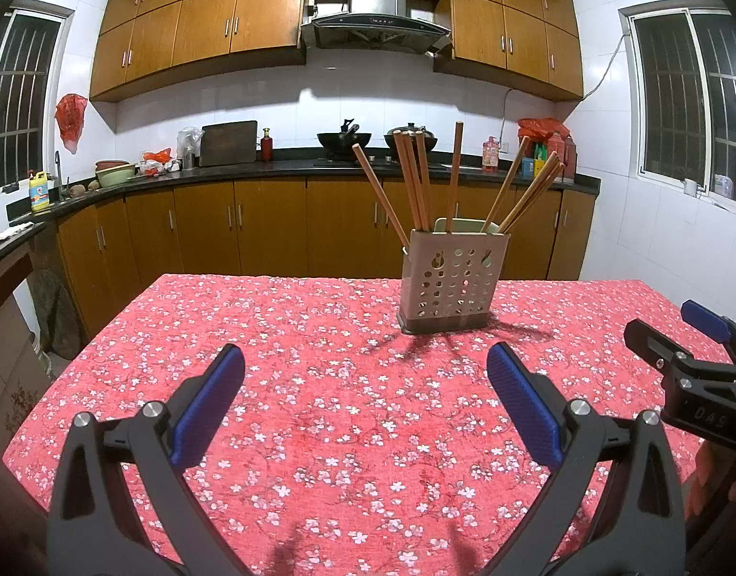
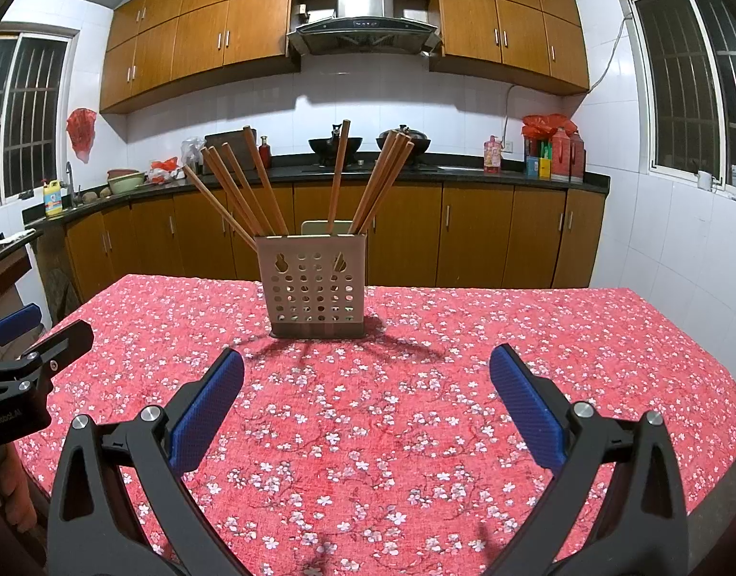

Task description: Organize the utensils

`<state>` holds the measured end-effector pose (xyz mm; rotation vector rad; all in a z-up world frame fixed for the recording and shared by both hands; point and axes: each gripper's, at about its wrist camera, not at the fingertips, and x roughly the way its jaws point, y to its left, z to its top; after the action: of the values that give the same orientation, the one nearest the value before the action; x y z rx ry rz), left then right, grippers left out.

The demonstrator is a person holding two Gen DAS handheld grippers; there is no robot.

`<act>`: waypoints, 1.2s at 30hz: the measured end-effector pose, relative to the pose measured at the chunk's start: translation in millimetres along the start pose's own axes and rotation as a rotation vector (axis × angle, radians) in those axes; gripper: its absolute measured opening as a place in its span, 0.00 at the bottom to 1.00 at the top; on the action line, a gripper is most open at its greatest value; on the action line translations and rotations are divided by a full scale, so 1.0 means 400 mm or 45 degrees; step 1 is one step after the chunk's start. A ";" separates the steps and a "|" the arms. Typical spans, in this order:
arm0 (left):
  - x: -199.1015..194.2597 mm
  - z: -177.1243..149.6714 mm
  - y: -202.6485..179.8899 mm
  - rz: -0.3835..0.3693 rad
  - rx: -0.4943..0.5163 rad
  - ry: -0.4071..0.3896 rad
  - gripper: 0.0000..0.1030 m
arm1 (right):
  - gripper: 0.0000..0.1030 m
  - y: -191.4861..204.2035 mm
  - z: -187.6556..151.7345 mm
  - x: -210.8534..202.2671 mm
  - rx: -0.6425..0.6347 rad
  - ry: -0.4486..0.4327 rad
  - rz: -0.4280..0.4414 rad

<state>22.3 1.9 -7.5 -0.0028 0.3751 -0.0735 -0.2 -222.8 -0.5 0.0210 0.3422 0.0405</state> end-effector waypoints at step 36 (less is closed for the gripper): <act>0.000 0.001 -0.003 0.001 0.001 0.001 0.96 | 0.98 -0.007 0.006 0.003 0.000 0.002 0.001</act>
<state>22.3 0.7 -6.9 -0.0020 0.3758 -0.0732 1.8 -225.6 1.5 0.0214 0.3437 0.0415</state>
